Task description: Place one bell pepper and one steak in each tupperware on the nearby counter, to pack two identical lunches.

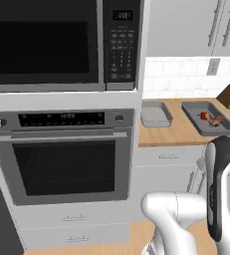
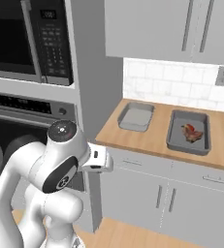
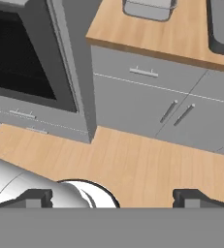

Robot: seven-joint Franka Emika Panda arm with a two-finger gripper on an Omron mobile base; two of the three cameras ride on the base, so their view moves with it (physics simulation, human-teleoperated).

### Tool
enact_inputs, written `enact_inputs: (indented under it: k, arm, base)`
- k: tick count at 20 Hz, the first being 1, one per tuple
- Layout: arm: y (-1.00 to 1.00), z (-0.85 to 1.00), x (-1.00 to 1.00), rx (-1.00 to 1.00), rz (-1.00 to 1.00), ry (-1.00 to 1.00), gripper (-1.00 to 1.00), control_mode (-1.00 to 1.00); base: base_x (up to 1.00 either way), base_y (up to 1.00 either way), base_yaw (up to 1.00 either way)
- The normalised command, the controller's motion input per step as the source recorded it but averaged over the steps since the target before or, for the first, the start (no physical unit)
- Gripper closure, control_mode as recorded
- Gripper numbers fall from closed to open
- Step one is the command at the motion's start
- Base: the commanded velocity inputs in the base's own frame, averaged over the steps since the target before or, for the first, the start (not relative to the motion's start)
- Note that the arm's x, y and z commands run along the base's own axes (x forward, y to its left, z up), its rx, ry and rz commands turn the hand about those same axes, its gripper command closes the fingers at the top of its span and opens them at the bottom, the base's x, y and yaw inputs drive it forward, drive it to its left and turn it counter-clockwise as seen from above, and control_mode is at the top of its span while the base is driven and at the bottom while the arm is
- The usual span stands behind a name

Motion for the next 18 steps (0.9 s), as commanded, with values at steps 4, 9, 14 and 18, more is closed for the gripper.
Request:
enact_inputs:
  k: [4, 9, 14, 18]
  arm:
    - [0.00, 0.00, 0.00, 0.00, 0.00, 0.00, -1.00, 1.00]
    - [0.00, 0.00, 0.00, 0.00, 0.00, 0.00, -1.00, 1.00]
    - [0.00, 0.00, 0.00, 0.00, 0.00, 0.00, -1.00, 1.00]
    - [0.00, 0.00, 0.00, 0.00, 0.00, 0.00, -1.00, 1.00]
  base:
    - [-0.61, 1.00, 0.10]
    - [-0.23, 1.00, 0.05]
    - [-0.67, 1.00, 0.00]
    - [-1.00, 1.00, 0.00]
